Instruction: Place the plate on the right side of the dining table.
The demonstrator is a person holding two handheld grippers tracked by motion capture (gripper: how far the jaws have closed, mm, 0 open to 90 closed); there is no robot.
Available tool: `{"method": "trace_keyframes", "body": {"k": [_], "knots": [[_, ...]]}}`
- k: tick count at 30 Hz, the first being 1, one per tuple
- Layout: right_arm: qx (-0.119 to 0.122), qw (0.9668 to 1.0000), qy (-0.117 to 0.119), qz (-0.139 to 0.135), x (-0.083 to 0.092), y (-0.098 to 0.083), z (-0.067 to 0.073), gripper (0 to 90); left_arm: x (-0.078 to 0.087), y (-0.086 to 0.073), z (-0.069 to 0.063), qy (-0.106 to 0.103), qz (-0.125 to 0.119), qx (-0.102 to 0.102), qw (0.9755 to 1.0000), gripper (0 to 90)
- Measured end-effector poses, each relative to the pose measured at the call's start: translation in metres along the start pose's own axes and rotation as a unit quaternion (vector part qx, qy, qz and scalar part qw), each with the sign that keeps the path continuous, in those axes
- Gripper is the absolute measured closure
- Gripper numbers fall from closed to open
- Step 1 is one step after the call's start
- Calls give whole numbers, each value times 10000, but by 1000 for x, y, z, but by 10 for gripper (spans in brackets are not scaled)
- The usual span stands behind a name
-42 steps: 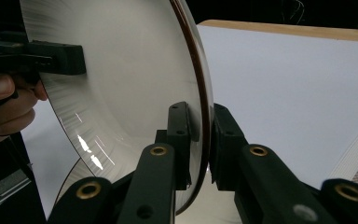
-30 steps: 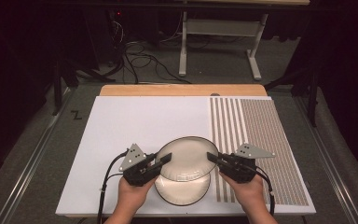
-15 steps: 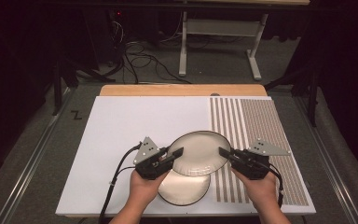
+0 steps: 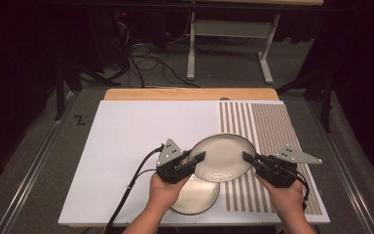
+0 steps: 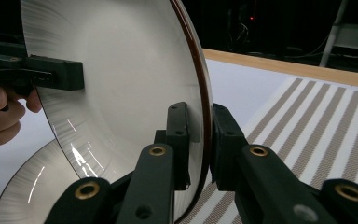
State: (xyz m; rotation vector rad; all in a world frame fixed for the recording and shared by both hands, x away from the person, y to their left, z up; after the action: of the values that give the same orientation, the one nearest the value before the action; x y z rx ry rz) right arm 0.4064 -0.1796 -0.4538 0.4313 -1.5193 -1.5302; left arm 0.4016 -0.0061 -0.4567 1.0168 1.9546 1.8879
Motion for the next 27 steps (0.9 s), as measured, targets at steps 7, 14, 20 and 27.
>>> {"method": "trace_keyframes", "body": {"k": [7, 14, 20, 27], "knots": [[-23, 9999, -127, -35, 13, -1, -12, 812, -15, 3, -11, -32, 54, -24, 10000, 715], [-88, 9996, -253, -70, 27, -5, -27, 810, -34, 4, -24, -89, 128, -47, 9999, 712], [-127, 9992, -381, -72, 40, -9, -43, 810, -54, 4, -36, -156, 271, -95, 9995, 709], [-227, 9982, -555, -90, 56, -17, -61, 809, -75, 4, -54, -260, 337, 123, 9990, 704]]}}
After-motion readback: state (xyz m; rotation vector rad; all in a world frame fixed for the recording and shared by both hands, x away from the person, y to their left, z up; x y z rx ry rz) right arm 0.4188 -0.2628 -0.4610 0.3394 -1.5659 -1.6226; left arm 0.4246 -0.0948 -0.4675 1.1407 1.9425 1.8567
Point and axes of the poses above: each handheld gripper's, and its own axes: x roughly backward along the jaws, y roughly out of its top, z roughly to its left, the point moved 10 cm from there along -x, roughly forward along the jaws, and after that the axes turned 10 degrees about y, right-handed, at the moved point
